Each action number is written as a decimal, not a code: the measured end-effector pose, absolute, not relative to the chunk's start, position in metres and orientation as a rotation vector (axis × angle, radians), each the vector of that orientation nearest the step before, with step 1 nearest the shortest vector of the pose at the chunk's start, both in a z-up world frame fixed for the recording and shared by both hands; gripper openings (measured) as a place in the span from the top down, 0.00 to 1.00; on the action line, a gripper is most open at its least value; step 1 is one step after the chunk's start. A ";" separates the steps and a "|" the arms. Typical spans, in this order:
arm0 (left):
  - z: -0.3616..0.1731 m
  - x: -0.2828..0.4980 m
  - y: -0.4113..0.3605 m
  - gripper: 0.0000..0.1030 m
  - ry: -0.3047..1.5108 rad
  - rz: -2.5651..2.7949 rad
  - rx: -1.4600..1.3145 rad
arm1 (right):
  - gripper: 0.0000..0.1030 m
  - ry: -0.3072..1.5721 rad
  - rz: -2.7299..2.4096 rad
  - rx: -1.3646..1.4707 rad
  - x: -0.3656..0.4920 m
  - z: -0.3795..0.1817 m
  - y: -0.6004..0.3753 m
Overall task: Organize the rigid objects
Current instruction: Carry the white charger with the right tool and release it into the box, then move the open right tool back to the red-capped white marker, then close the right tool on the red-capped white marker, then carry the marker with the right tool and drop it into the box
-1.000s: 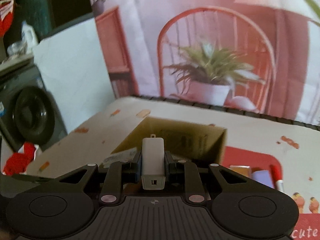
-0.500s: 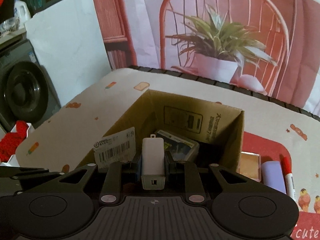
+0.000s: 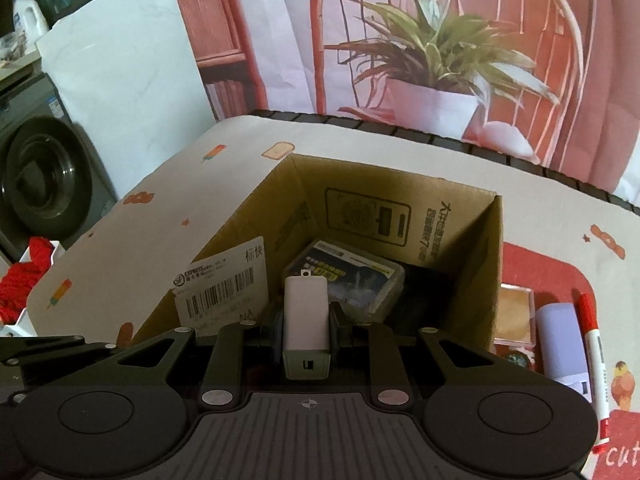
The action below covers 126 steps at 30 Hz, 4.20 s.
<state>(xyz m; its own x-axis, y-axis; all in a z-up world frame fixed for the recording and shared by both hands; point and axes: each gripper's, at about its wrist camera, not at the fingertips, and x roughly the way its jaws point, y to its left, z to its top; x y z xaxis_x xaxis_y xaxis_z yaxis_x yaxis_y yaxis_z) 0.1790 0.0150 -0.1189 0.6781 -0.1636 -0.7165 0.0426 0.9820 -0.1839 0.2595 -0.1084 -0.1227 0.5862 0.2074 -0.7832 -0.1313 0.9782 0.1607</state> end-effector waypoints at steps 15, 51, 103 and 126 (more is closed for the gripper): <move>-0.118 0.179 0.014 0.85 0.820 -0.116 -0.162 | 0.66 0.677 0.133 0.088 0.232 -0.084 -0.129; -0.117 0.179 0.016 0.85 0.821 -0.111 -0.161 | 0.00 0.583 -0.431 0.199 0.125 -0.138 -0.291; -0.118 0.180 0.015 0.85 0.825 -0.106 -0.177 | 0.86 0.740 -0.228 -0.097 0.178 -0.189 -0.259; -0.117 0.179 0.015 0.85 0.824 -0.106 -0.181 | 0.86 0.674 -0.290 0.106 0.146 -0.163 -0.280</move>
